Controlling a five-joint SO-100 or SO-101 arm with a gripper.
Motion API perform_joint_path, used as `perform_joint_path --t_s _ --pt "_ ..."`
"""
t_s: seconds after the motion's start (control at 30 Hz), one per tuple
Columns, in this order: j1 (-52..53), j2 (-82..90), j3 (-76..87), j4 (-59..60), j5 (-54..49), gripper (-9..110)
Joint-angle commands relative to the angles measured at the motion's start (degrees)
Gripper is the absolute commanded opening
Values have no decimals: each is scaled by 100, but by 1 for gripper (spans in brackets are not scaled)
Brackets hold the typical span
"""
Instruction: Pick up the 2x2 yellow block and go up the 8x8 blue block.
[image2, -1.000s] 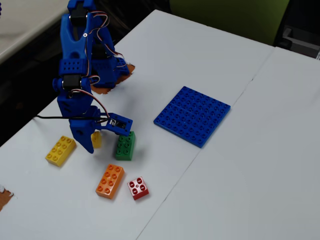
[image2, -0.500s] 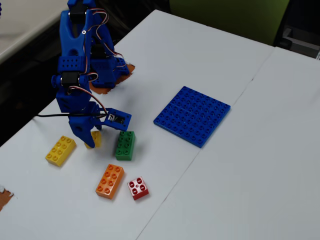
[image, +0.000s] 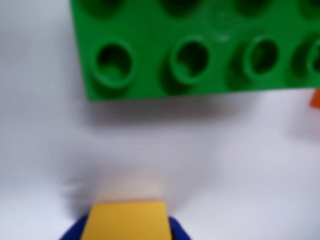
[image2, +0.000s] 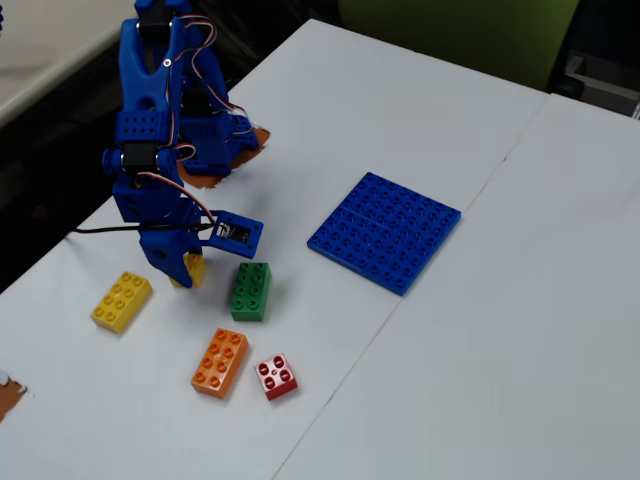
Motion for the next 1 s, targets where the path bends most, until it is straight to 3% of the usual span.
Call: perform_joint_path --t_s 0.0,0.23,0.53,0.77,0.97 --pt "114 325 -44 105 -2417 3" --pt "-70 1793 -53 1292 255 0" --pt "-861 3094 -1248 4395 3313 0" --pt "-2452 3867 -1239 5036 6363 0" --pt "-3560 4799 -1248 5054 7585 0"
